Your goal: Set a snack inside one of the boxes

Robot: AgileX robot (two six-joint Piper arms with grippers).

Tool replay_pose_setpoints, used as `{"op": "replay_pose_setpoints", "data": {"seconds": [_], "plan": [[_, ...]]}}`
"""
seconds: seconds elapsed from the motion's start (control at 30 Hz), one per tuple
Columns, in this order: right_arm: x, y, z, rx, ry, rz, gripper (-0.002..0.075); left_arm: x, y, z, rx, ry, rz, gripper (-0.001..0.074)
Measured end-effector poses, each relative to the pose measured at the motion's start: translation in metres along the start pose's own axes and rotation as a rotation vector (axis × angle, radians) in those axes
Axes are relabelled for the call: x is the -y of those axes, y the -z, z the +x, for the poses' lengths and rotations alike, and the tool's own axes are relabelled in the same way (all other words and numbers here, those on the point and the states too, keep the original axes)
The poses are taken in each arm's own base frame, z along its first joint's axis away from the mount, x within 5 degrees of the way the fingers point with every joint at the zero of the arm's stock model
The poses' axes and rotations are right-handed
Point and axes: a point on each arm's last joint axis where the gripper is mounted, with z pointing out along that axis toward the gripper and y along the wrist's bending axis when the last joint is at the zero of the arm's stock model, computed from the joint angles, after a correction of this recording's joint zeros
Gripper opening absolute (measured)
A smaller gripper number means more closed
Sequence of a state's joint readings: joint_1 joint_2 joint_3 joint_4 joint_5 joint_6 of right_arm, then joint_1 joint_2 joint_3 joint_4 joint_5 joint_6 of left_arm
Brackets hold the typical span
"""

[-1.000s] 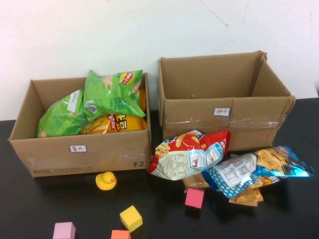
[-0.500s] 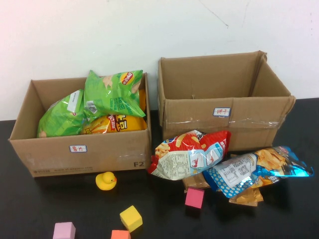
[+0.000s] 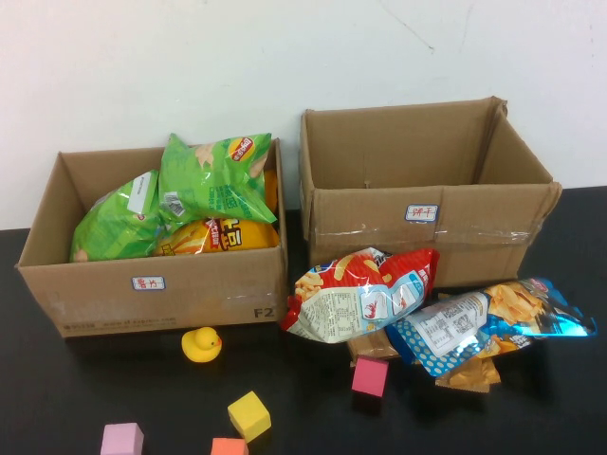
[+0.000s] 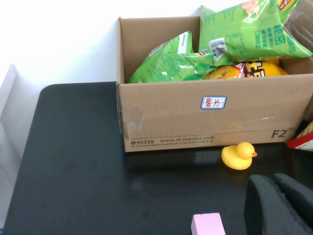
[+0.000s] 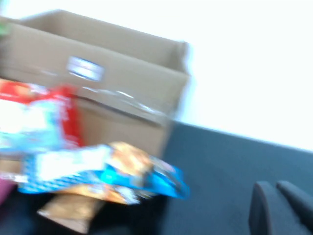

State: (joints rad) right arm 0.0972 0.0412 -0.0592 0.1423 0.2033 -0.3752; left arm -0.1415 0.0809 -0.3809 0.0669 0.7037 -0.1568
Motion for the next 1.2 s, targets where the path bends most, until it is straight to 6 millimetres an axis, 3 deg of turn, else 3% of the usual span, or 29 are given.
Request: {"op": "replay_pose_setpoints", "data": {"seconds": [0.37, 1.2], "plan": [[0.006, 0.0, 0.04, -0.204, -0.143, 0.19, -0.0001, 0.0, 0.0, 0.0, 0.0, 0.0, 0.0, -0.0001], [0.007, 0.0, 0.041, -0.209, -0.207, 0.208, -0.0001, 0.0, 0.0, 0.0, 0.0, 0.0, 0.0, -0.0001]]}}
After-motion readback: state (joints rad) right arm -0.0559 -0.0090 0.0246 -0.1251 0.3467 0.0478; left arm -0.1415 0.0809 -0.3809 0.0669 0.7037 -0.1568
